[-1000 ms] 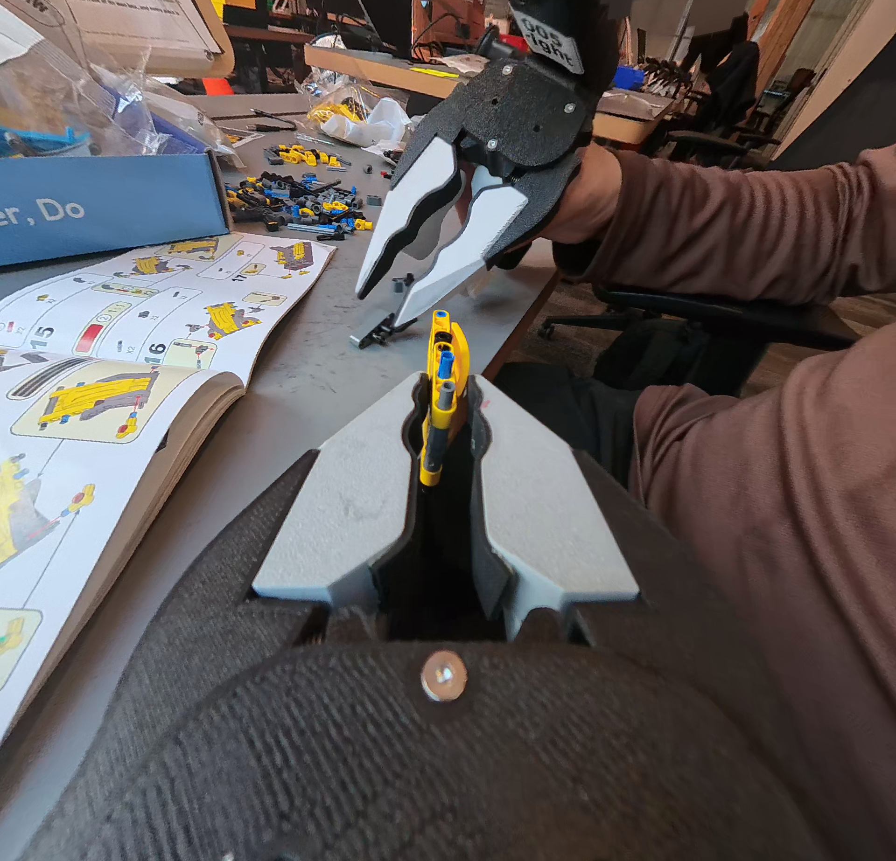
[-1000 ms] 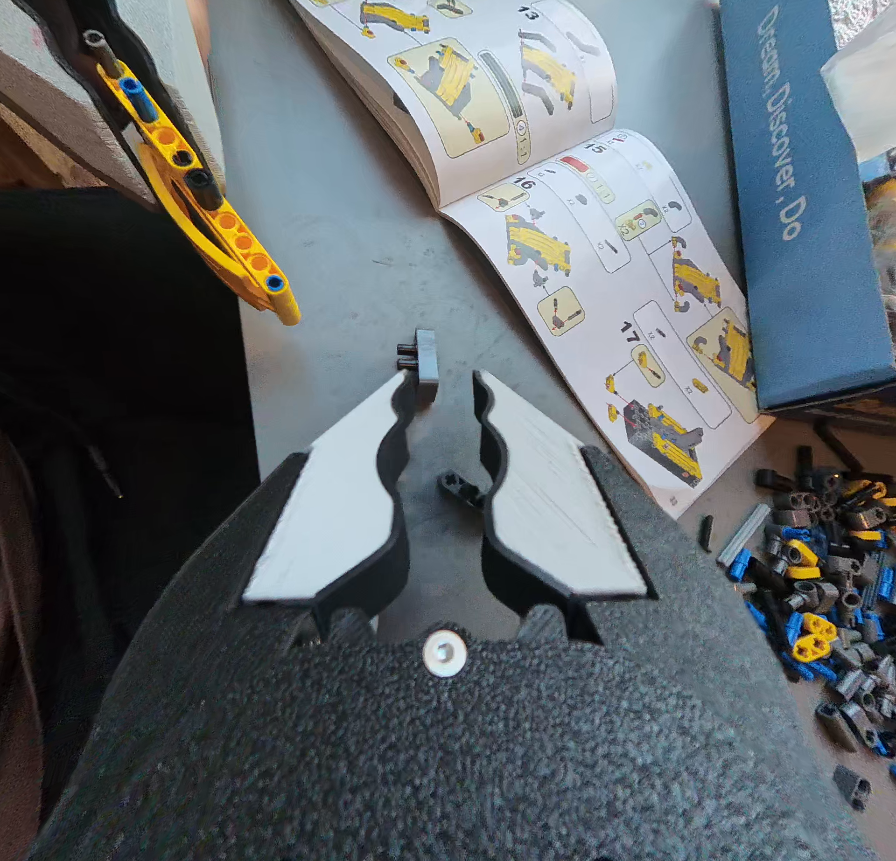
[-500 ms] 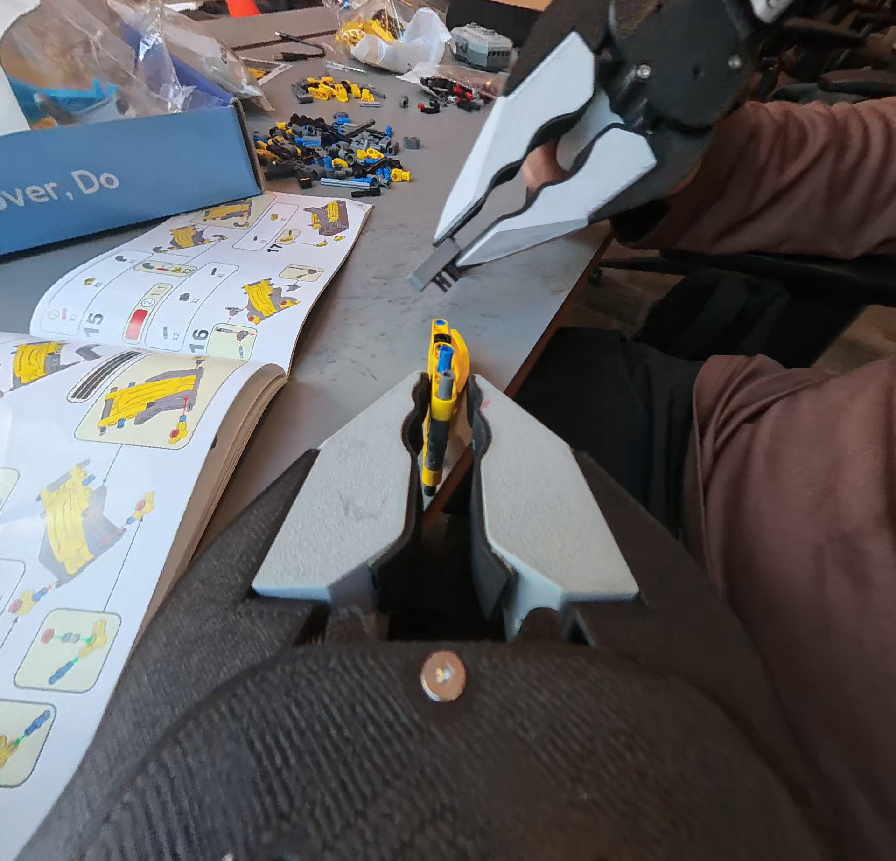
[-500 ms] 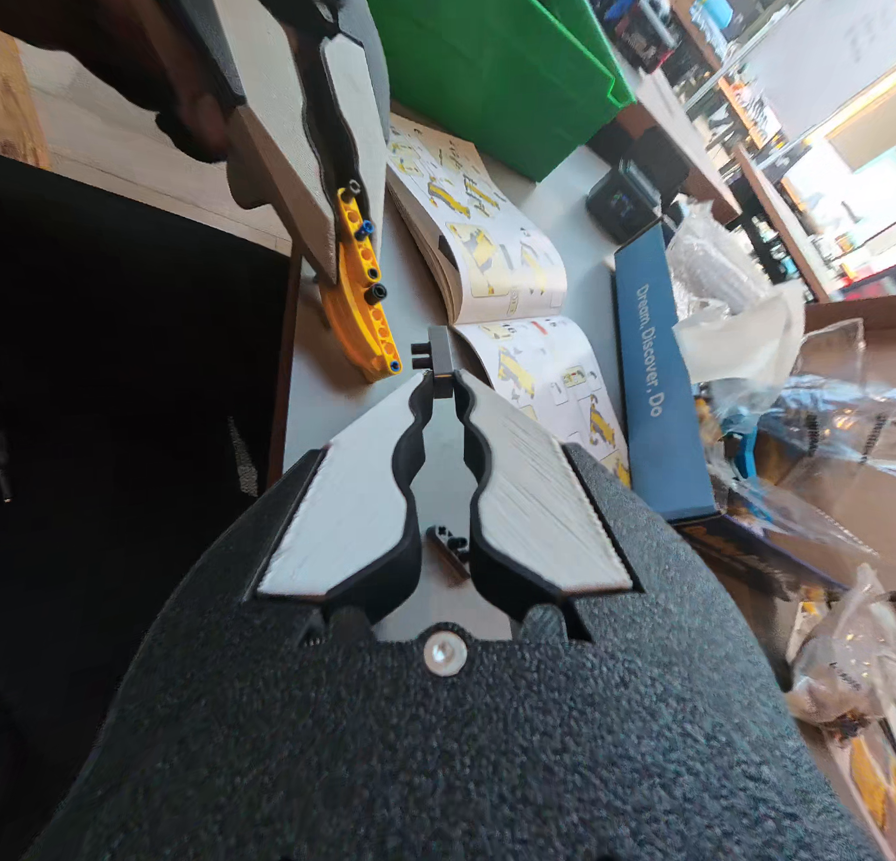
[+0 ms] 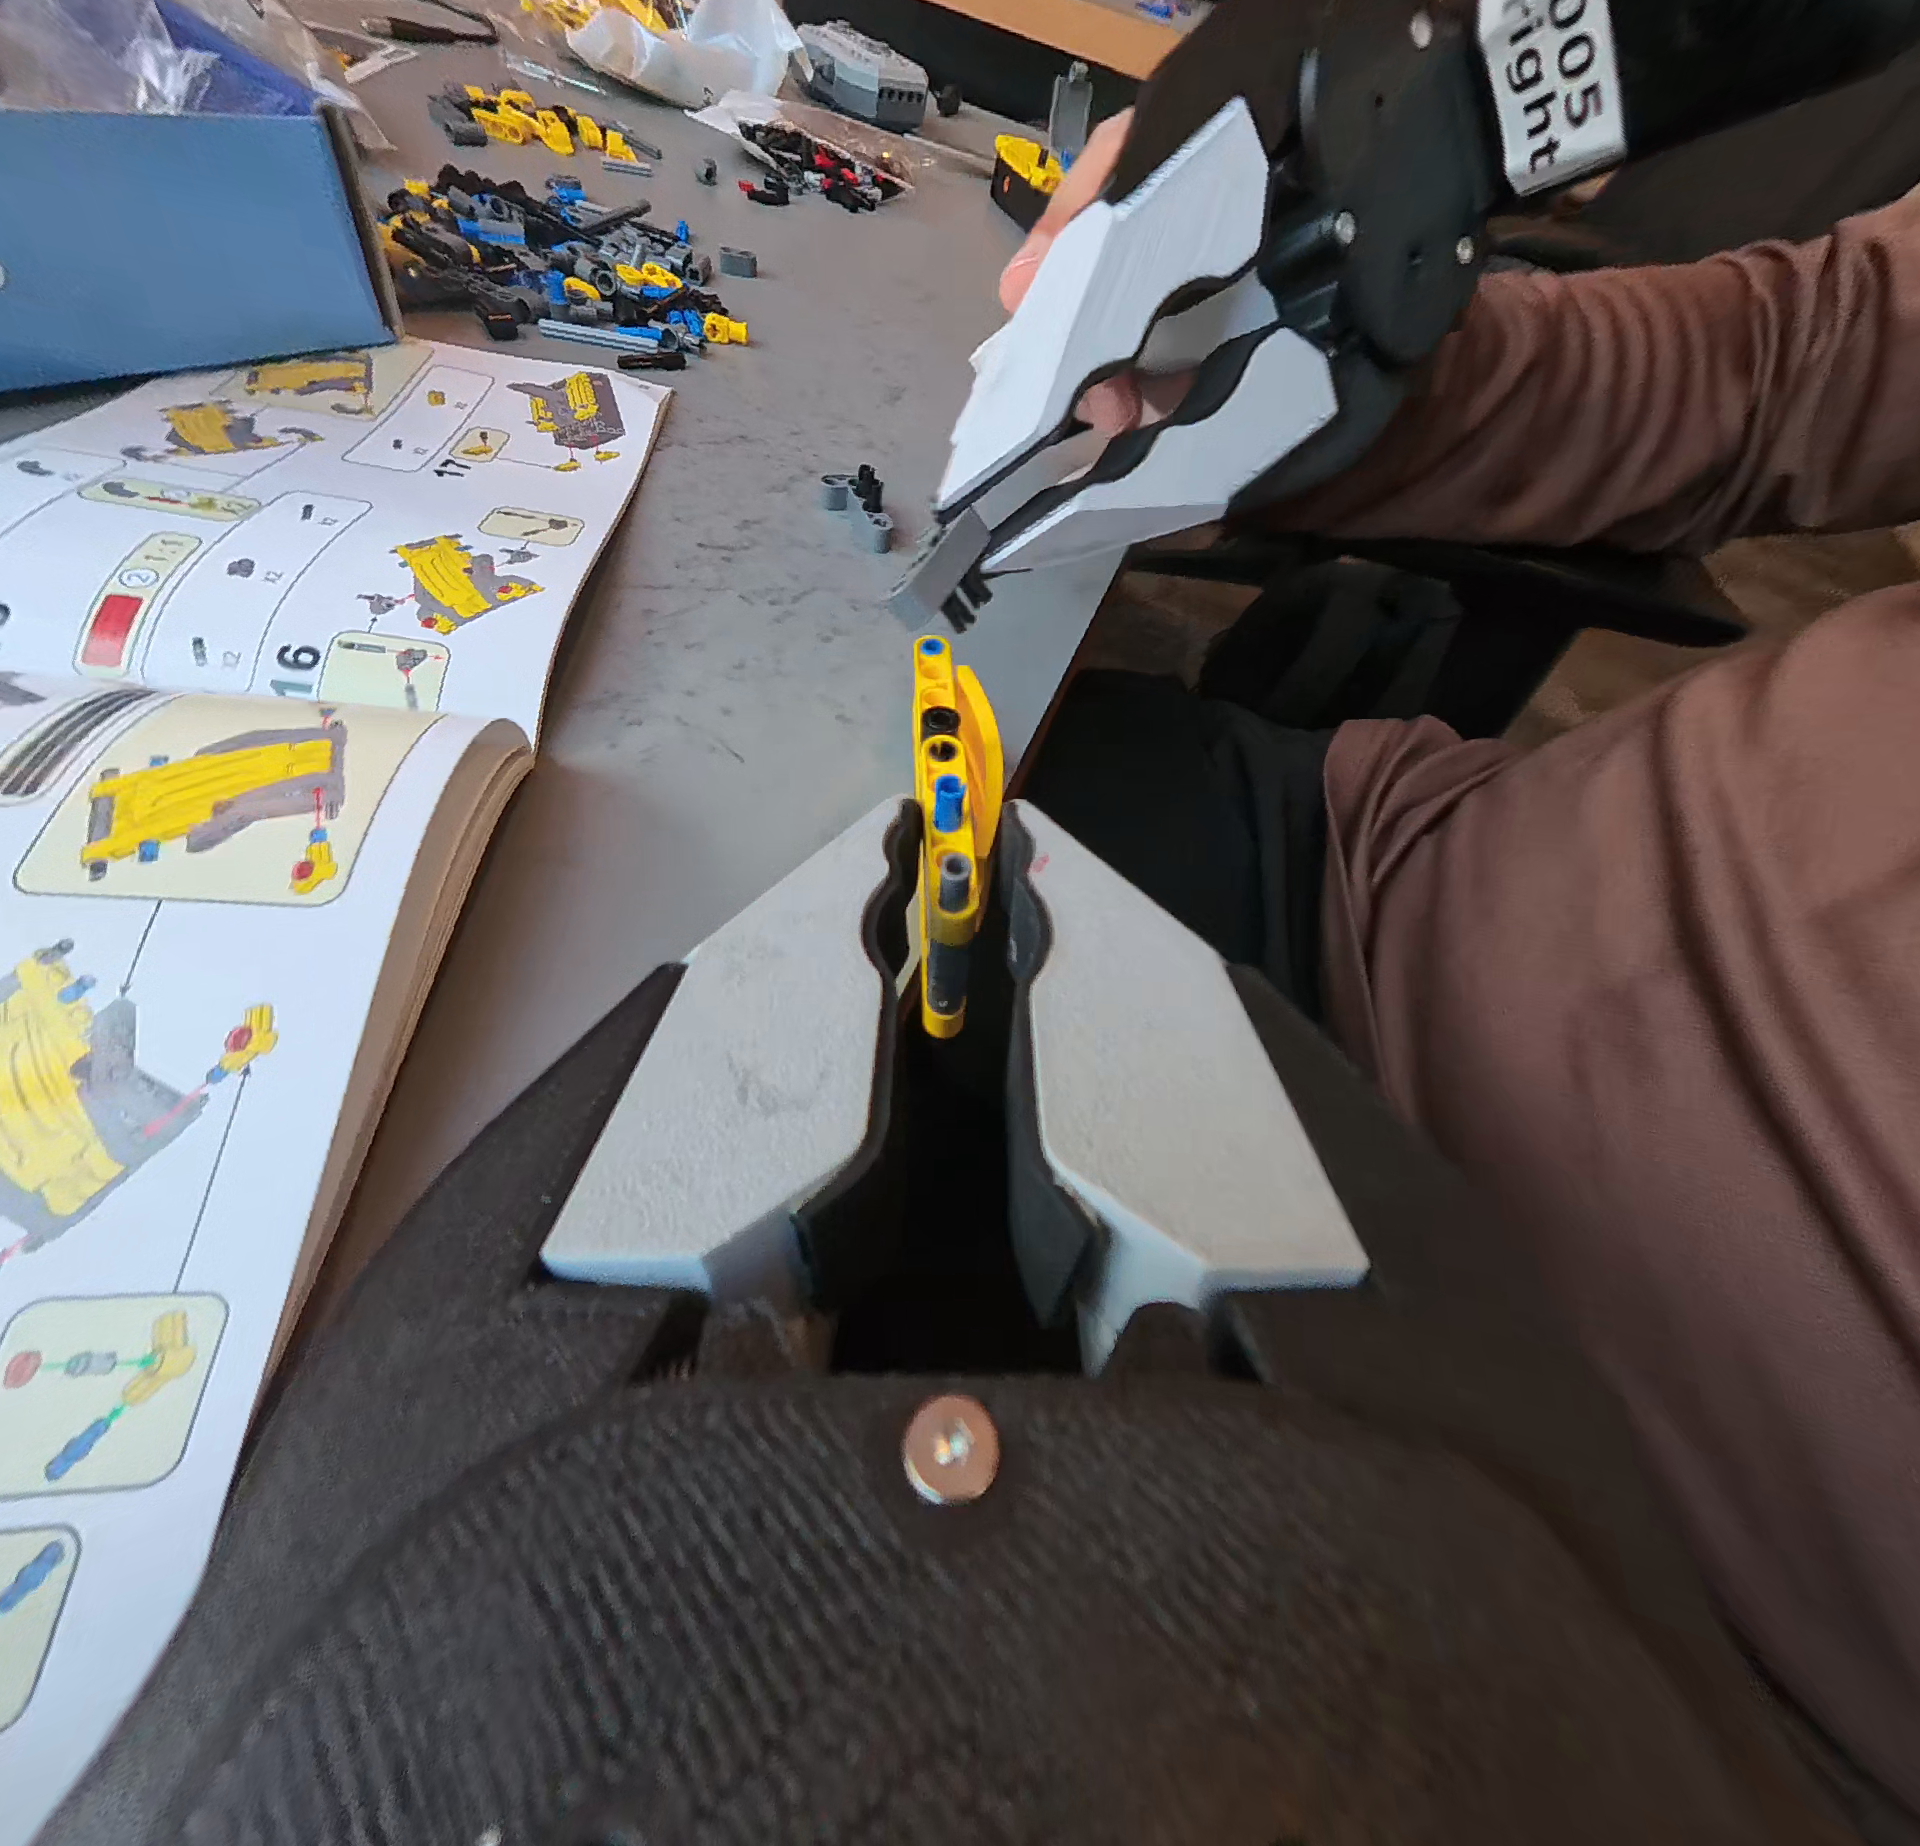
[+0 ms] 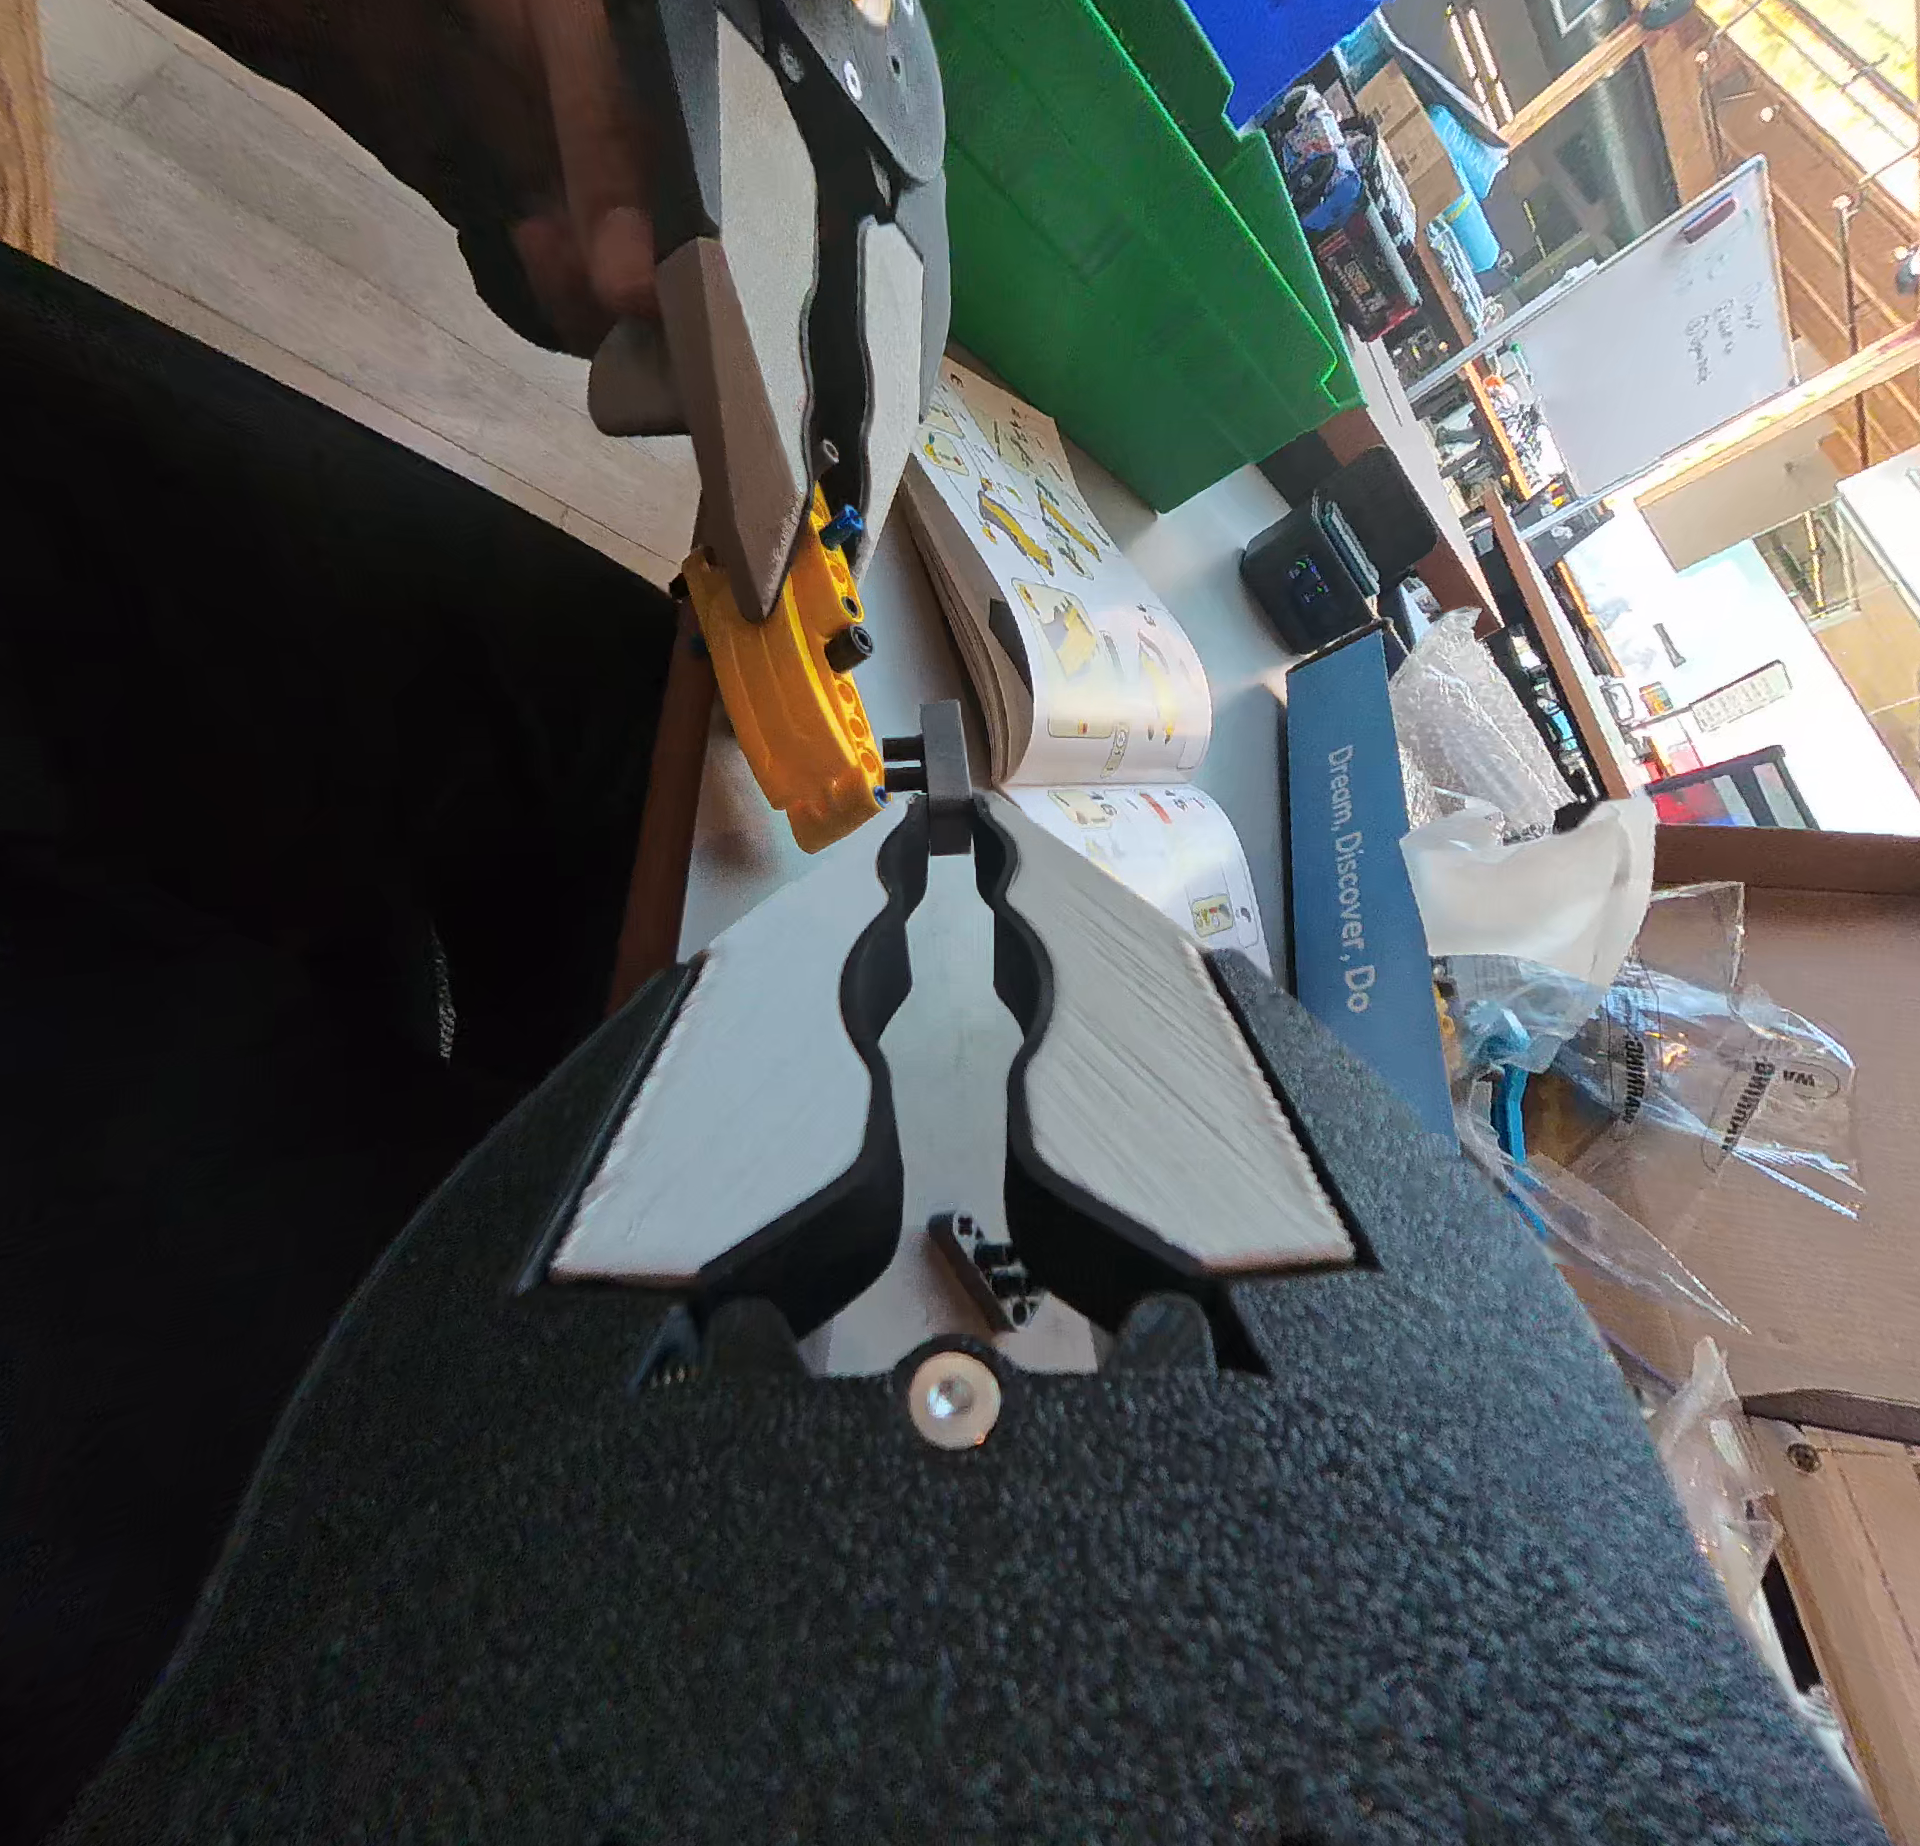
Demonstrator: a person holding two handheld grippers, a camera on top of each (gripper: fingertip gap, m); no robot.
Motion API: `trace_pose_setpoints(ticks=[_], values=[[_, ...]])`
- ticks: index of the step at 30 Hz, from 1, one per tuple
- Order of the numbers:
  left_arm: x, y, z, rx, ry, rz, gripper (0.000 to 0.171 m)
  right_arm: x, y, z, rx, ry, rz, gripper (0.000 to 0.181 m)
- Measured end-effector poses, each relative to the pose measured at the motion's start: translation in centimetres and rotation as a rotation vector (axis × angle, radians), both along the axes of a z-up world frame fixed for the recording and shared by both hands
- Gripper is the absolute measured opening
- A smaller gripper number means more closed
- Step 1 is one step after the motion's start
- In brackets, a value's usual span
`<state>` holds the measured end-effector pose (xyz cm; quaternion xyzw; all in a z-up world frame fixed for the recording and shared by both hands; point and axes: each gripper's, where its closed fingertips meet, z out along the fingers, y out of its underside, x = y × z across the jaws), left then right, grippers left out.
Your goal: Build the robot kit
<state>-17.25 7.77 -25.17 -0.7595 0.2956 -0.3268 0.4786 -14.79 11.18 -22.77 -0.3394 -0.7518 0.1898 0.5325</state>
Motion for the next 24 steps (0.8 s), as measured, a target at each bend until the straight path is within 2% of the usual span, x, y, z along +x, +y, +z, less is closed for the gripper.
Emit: trace_pose_setpoints(ticks=[18, 24], values=[[0.5, -2.2, 0.6, -0.007, -0.093, -0.158, 0.012, -1.1, -3.4, -0.3, 0.171, 0.015, 0.085, 0.007], [0.6, -2.9, 2.4, 0.033, -0.174, -0.188, 0.012, -0.5, -4.5, 1.5, 0.285, 0.058, 0.095, 0.007]])
